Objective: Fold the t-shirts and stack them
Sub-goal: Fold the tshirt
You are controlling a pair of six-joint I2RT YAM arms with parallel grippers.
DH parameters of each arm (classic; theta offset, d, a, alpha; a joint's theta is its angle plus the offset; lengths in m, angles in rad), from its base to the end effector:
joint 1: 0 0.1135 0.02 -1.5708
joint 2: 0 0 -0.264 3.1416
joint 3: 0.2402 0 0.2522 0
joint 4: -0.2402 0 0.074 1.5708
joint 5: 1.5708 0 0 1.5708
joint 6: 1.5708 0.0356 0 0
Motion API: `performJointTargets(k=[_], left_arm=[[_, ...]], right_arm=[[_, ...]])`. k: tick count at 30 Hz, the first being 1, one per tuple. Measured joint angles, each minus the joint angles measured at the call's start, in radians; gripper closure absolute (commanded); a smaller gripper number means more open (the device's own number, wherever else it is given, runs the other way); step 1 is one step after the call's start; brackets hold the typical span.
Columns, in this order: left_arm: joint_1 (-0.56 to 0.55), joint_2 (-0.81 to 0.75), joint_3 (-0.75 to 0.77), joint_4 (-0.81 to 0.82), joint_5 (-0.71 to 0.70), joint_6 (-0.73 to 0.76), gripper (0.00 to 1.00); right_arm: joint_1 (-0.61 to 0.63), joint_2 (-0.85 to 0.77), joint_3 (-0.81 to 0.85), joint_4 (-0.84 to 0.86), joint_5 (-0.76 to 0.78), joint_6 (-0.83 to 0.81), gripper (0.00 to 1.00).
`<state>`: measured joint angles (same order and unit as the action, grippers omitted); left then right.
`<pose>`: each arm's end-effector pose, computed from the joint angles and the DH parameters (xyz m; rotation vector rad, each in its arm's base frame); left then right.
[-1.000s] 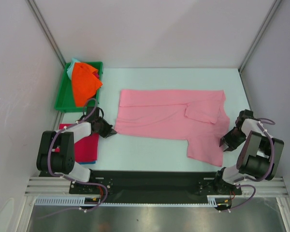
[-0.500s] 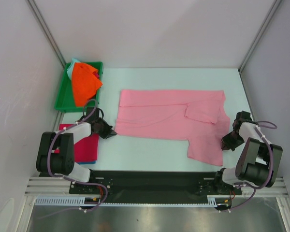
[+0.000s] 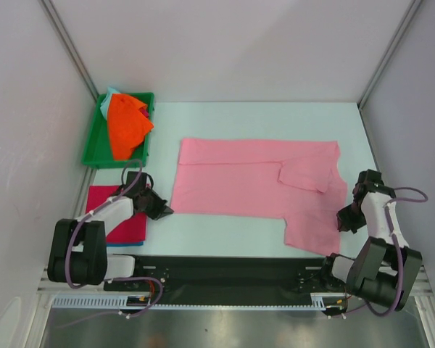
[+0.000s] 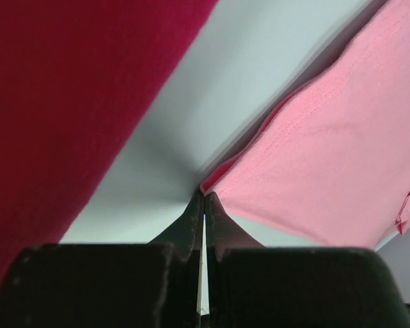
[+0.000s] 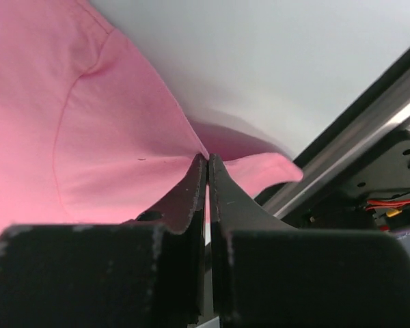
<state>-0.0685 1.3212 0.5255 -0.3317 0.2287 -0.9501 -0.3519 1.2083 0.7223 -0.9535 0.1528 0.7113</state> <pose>0.2146 -0.0228 0.1382 -1.1313 2.5684 -0.5897 0.1721 -0.0690 0.1907 1.5233 2.5607 -0.1894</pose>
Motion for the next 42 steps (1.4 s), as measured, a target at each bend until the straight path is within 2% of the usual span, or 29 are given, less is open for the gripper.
performJointTargets(k=[4, 11, 17, 20, 31, 42], left_arm=[[0.000, -0.026, -0.021, 0.000, 0.003, 0.000, 0.99], [0.000, -0.079, -0.040, -0.036, 0.003, 0.031, 1.00], [-0.011, -0.087, 0.017, -0.089, -0.008, 0.107, 1.00], [-0.020, -0.074, 0.093, -0.111, -0.020, 0.133, 1.00], [-0.071, 0.226, 0.474, -0.166, -0.058, 0.166, 1.00], [-0.083, 0.473, 0.697, -0.212, -0.070, 0.165, 1.00]], right_arm=[[-0.024, -0.085, 0.011, -0.044, 0.001, 0.000, 1.00], [-0.021, -0.110, 0.052, -0.064, -0.019, -0.047, 1.00], [0.032, -0.074, 0.197, -0.025, -0.077, -0.121, 1.00], [0.065, 0.005, 0.296, 0.011, -0.106, -0.155, 1.00], [0.102, 0.303, 0.516, 0.080, -0.152, -0.249, 1.00], [0.092, 0.551, 0.733, 0.116, -0.230, -0.282, 1.00]])
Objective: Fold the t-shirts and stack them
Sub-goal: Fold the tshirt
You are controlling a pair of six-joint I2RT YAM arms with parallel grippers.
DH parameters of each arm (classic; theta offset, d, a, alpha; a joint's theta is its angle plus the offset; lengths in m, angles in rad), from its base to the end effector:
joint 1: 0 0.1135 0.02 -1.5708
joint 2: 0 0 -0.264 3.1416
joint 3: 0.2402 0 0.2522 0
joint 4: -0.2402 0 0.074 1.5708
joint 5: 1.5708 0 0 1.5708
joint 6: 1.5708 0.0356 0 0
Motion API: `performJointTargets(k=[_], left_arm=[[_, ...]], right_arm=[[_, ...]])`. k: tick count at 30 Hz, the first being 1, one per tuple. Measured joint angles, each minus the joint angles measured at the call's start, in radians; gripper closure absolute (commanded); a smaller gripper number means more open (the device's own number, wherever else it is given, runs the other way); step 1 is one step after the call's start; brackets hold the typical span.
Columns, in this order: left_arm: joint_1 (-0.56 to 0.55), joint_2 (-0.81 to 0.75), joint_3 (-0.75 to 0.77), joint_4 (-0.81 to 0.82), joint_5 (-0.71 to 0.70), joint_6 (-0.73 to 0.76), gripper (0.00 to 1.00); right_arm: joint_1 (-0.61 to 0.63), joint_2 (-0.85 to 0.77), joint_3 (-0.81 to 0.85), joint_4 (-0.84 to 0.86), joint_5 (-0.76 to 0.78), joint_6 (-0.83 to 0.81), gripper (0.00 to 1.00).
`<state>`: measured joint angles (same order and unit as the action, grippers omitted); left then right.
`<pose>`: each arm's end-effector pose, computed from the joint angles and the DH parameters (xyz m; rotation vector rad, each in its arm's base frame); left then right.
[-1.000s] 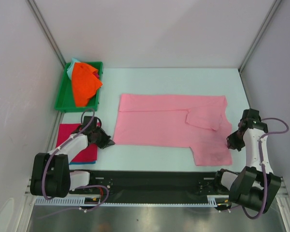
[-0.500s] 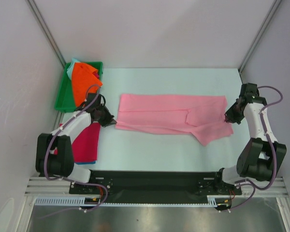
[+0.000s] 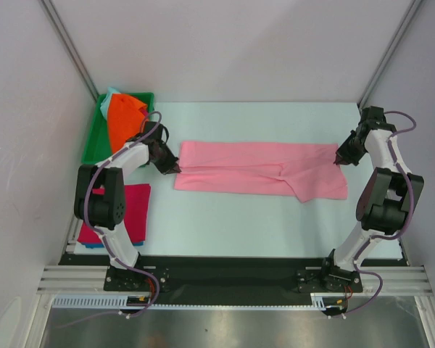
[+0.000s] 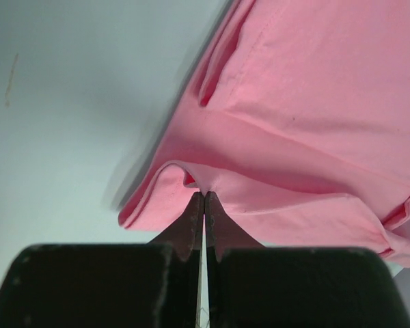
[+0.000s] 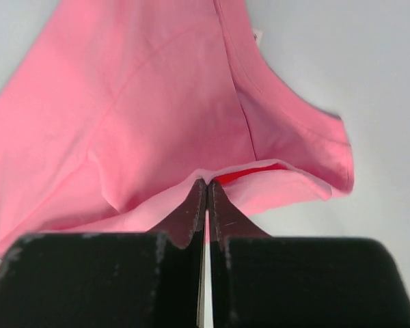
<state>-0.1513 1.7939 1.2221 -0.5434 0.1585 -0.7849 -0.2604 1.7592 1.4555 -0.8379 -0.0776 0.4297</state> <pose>0.3599 -0.0606 0.1908 -0.8130 2.6434 -0.4852 0.3550 -0.0917 0.2573 0.8972 2.5640 0.1551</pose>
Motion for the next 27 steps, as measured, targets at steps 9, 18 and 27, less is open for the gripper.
performJointTargets(k=[9, 18, 27], left_arm=[[0.000, 0.088, 0.095, -0.024, -0.021, -0.002, 1.00], [-0.001, 0.142, 0.160, -0.051, -0.045, -0.004, 1.00], [-0.001, 0.198, 0.194, -0.072, -0.057, -0.004, 1.00]], right_arm=[[-0.030, 0.093, 0.065, 0.002, -0.057, -0.001, 1.00], [-0.068, 0.132, 0.065, 0.003, -0.086, -0.006, 1.00], [-0.071, 0.209, 0.079, 0.008, -0.112, -0.016, 0.98]])
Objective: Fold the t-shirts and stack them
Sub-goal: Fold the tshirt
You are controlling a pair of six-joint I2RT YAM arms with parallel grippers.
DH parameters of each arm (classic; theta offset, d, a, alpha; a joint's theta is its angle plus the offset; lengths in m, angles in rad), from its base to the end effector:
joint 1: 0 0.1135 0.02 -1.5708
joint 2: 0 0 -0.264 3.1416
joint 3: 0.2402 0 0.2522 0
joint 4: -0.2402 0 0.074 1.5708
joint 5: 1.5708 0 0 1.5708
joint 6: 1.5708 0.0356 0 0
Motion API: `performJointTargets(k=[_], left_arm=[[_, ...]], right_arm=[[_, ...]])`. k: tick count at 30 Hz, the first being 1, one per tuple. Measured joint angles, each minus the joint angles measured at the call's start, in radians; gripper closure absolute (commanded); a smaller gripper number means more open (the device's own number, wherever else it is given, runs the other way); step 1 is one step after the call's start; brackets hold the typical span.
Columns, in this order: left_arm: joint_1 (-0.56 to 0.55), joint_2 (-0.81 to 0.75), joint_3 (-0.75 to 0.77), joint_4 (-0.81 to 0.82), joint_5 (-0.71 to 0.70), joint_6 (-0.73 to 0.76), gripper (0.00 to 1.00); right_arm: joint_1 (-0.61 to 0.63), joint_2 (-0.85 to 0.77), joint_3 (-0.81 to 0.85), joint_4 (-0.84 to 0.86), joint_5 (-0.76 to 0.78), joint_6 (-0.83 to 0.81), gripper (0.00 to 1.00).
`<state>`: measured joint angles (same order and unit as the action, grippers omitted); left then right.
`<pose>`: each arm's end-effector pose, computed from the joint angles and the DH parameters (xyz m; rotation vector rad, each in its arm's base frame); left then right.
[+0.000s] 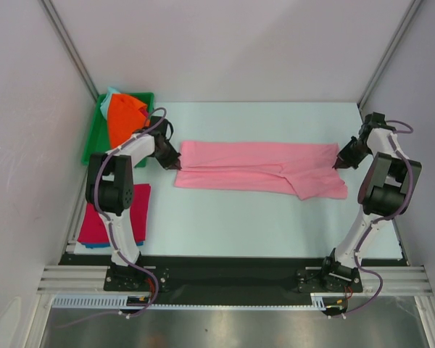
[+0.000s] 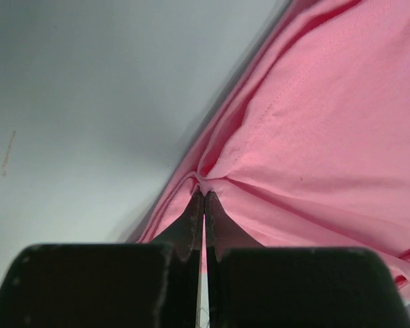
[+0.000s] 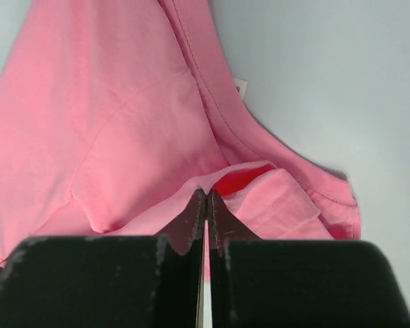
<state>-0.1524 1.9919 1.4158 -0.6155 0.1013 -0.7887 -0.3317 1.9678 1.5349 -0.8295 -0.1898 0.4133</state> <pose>0.4013 -0.0653 0.1697 -0.8577 2.6922 -0.3735 0.3829 -0.1248 0.2048 0.9902 2.6490 0.2869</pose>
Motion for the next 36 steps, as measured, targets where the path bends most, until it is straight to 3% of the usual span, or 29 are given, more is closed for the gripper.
performJointTargets(k=[1, 5, 7, 8, 9, 13, 19, 23, 26, 29, 36], left_arm=[[0.000, 0.002, 0.002, 0.000, -0.003, 0.000, 0.98], [0.000, 0.016, 0.019, -0.005, -0.022, 0.005, 0.74], [0.000, 0.035, 0.054, -0.024, -0.042, 0.018, 0.65], [0.000, 0.040, 0.068, -0.028, -0.051, 0.027, 0.54], [0.000, 0.042, 0.082, -0.038, -0.069, 0.043, 0.50], [-0.001, 0.016, 0.117, -0.058, -0.134, 0.101, 0.41], [-0.037, -0.226, -0.020, -0.019, -0.143, 0.161, 0.49], [-0.116, -0.316, -0.111, 0.065, -0.076, 0.171, 0.55], [-0.164, -0.286, -0.150, 0.128, -0.003, 0.172, 0.58], [-0.175, -0.209, -0.147, 0.146, 0.042, 0.185, 0.61], [-0.157, -0.059, -0.044, 0.126, 0.067, 0.221, 0.71]], right_arm=[[-0.001, 0.011, 0.008, 0.000, -0.003, 0.000, 0.97], [-0.006, 0.049, 0.042, 0.009, -0.019, 0.000, 0.91], [-0.012, 0.076, 0.074, 0.013, -0.029, -0.003, 0.79], [-0.015, 0.090, 0.096, 0.013, -0.028, -0.007, 0.75], [-0.018, 0.106, 0.122, 0.010, -0.027, -0.014, 0.67], [-0.022, 0.113, 0.197, 0.003, 0.002, -0.036, 0.55], [0.029, -0.046, 0.127, 0.032, 0.019, -0.045, 0.53], [0.183, -0.171, -0.015, 0.102, -0.010, -0.019, 0.56], [0.349, -0.197, -0.116, 0.179, -0.015, -0.006, 0.78], [0.463, -0.195, -0.190, 0.203, -0.014, -0.002, 0.87], [0.555, -0.193, -0.247, 0.253, 0.059, 0.000, 0.96]])
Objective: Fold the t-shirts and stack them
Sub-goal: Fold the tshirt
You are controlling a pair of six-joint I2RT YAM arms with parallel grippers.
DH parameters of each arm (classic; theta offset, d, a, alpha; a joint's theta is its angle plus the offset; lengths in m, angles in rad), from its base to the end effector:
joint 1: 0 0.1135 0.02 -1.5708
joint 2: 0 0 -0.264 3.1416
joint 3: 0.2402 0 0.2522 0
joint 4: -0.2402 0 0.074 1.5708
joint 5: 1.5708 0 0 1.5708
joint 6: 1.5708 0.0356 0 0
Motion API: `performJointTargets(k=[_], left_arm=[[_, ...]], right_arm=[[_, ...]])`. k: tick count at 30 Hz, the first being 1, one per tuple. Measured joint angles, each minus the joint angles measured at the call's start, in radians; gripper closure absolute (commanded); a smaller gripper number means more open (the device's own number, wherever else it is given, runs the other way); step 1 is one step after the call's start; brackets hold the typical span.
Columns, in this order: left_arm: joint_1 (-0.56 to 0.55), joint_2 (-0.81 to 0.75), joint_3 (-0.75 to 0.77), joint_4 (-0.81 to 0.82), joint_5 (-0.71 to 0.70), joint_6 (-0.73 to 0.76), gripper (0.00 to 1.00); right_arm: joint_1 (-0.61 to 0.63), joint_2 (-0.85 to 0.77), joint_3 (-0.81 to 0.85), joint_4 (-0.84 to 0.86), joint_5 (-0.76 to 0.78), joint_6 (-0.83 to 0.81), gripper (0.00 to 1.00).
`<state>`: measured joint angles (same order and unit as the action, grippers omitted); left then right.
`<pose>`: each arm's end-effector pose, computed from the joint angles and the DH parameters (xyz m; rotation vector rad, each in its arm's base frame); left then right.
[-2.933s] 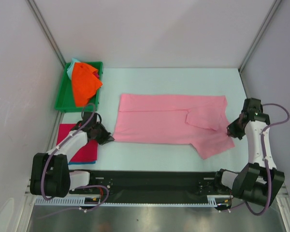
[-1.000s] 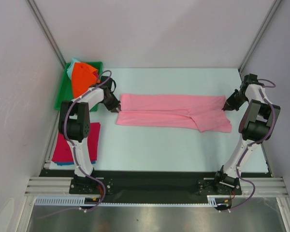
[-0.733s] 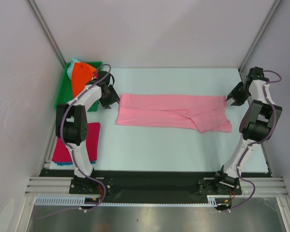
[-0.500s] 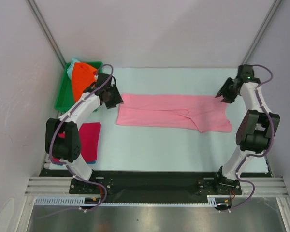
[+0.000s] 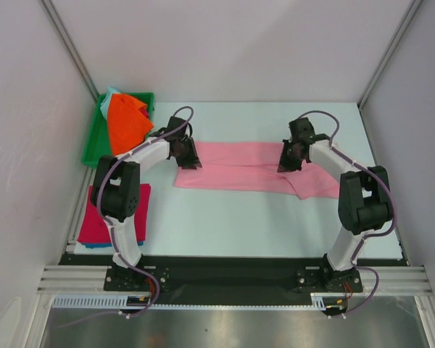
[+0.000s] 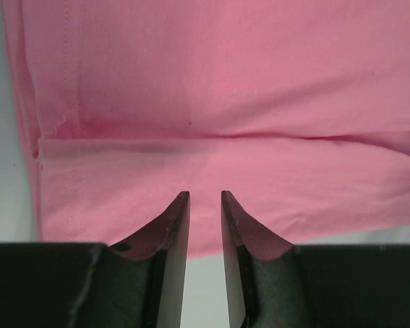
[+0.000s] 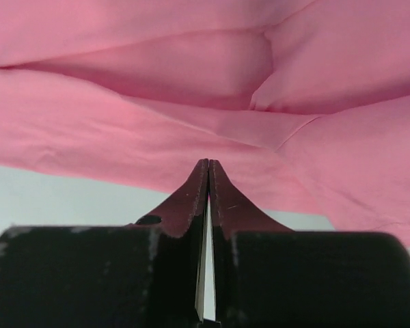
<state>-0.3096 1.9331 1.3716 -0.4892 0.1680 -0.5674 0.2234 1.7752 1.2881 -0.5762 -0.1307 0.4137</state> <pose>0.3859 -0.1297 0.1860 -0.2866 2.6808 -0.5100 0.3610 0.0868 0.2148 0.2089 2.6663 0.3834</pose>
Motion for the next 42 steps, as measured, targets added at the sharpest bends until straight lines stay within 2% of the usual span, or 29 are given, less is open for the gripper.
performJointTargets(k=[3, 5, 8, 23, 37, 42], left_arm=[[0.008, 0.034, 0.020, 0.001, 0.015, 0.001, 0.72], [0.015, 0.053, 0.020, -0.003, 0.026, 0.000, 0.76], [0.038, 0.093, 0.020, -0.023, 0.053, 0.000, 0.77], [0.078, 0.108, 0.032, -0.051, 0.096, 0.015, 0.79], [0.091, 0.109, 0.029, -0.052, 0.113, 0.020, 0.79], [0.092, 0.108, 0.024, -0.047, 0.117, 0.021, 0.79]], right_arm=[[0.060, -0.001, -0.061, 0.048, 0.070, 0.000, 1.00], [0.095, -0.001, -0.103, 0.065, 0.120, 0.000, 1.00], [0.133, -0.001, -0.142, 0.084, 0.180, 0.005, 1.00], [0.135, 0.003, -0.174, 0.175, 0.367, 0.022, 1.00], [0.117, 0.171, 0.040, 0.185, 0.422, -0.008, 1.00], [0.107, 0.181, 0.059, 0.185, 0.422, -0.008, 1.00]])
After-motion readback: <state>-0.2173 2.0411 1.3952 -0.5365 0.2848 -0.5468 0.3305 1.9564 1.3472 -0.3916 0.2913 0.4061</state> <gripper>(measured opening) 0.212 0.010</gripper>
